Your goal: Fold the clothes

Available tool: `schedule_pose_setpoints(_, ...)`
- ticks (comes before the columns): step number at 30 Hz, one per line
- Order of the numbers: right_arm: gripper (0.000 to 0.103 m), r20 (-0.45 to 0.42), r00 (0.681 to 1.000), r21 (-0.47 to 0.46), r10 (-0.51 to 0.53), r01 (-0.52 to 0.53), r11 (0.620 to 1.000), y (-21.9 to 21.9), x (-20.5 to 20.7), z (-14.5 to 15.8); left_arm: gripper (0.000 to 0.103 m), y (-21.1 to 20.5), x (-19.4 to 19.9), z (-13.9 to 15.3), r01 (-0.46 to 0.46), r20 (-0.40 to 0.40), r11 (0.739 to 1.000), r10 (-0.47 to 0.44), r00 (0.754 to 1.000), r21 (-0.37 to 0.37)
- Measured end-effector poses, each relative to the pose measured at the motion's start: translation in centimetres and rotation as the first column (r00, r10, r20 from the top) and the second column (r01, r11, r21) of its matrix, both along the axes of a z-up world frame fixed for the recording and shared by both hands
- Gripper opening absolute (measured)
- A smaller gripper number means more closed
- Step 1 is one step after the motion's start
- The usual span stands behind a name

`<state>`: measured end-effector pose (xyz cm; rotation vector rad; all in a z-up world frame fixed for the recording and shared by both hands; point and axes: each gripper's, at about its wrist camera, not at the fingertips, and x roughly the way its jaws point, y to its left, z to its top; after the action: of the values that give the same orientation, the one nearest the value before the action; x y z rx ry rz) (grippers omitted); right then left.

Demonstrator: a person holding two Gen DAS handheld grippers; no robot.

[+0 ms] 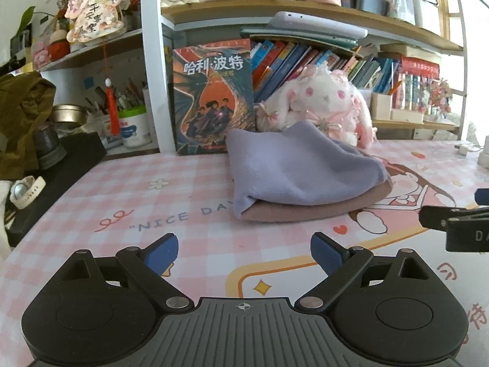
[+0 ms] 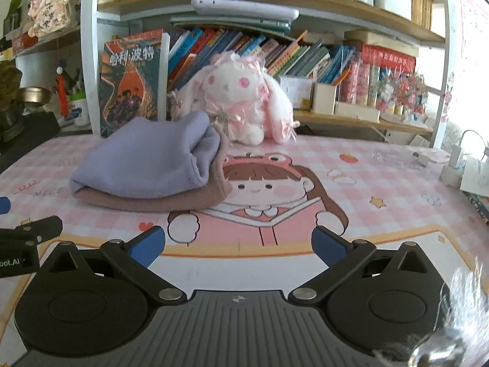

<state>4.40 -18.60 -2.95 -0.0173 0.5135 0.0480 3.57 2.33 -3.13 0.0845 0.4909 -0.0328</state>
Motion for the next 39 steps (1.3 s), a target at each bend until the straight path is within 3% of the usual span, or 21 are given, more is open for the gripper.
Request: schedule_pose_setpoints(39,0.103,-0.002,1.000,-0.026,-0.006,0.006,1.000,0.9,0.7,-0.8,0.096,0.8,1.1,-0.9,-0.031,-0.028,0.998,0.029,0.999,-0.062)
